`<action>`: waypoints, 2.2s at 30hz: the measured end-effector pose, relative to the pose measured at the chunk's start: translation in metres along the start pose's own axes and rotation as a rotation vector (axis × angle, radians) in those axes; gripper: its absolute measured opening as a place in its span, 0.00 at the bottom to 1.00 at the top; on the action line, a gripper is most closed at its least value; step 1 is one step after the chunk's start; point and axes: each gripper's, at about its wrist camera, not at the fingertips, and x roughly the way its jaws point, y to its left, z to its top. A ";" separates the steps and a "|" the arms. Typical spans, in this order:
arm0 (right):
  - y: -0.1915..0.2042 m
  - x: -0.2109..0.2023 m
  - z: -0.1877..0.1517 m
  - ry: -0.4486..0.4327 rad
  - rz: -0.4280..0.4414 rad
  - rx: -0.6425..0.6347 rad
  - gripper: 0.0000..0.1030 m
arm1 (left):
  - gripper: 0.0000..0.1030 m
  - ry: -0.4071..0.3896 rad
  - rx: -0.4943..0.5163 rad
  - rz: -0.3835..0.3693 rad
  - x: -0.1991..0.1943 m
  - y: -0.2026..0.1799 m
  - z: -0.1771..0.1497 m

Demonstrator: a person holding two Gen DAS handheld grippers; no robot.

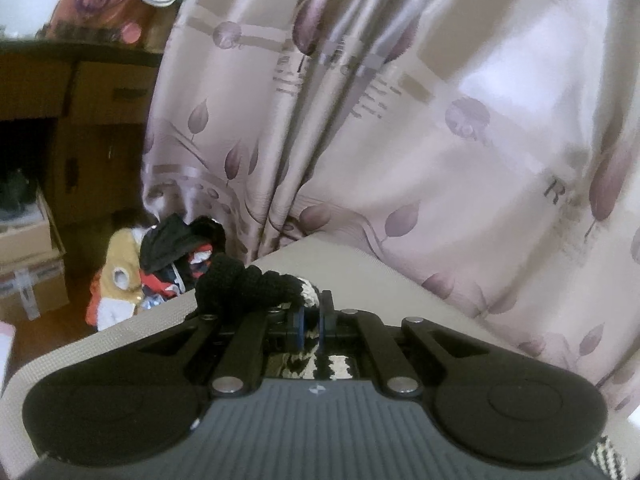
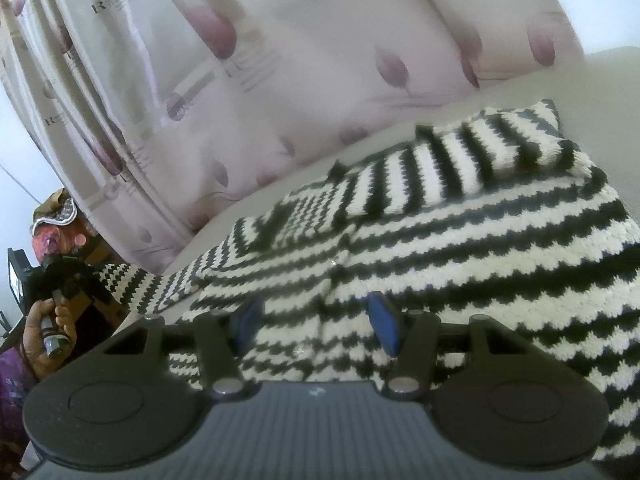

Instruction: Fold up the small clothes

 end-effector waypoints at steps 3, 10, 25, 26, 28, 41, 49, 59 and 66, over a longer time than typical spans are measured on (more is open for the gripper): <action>-0.001 -0.001 -0.001 -0.001 -0.001 0.000 0.56 | 0.05 0.001 0.022 0.022 0.001 -0.008 -0.002; -0.007 -0.005 -0.002 0.002 -0.017 0.013 0.56 | 0.05 0.021 0.031 0.048 0.007 -0.014 -0.003; -0.024 -0.010 -0.009 -0.012 -0.033 0.050 0.56 | 0.05 0.026 0.105 0.044 0.009 -0.048 -0.008; -0.025 -0.010 -0.009 -0.013 -0.033 0.056 0.56 | 0.05 0.025 0.115 0.042 0.009 -0.052 -0.010; -0.029 -0.012 -0.011 -0.016 -0.035 0.062 0.56 | 0.05 0.022 0.135 0.033 0.008 -0.062 -0.012; -0.047 -0.019 -0.015 -0.044 -0.007 0.106 0.56 | 0.05 0.049 0.194 -0.041 0.009 -0.129 -0.025; -0.054 -0.025 -0.018 -0.066 0.020 0.124 0.56 | 0.05 0.077 0.238 -0.123 0.005 -0.185 -0.034; -0.063 -0.034 -0.020 -0.102 0.066 0.172 0.56 | 0.05 0.119 0.279 -0.252 0.000 -0.280 -0.057; -0.076 -0.044 -0.022 -0.138 0.105 0.224 0.56 | 0.05 0.171 0.329 -0.376 -0.007 -0.365 -0.100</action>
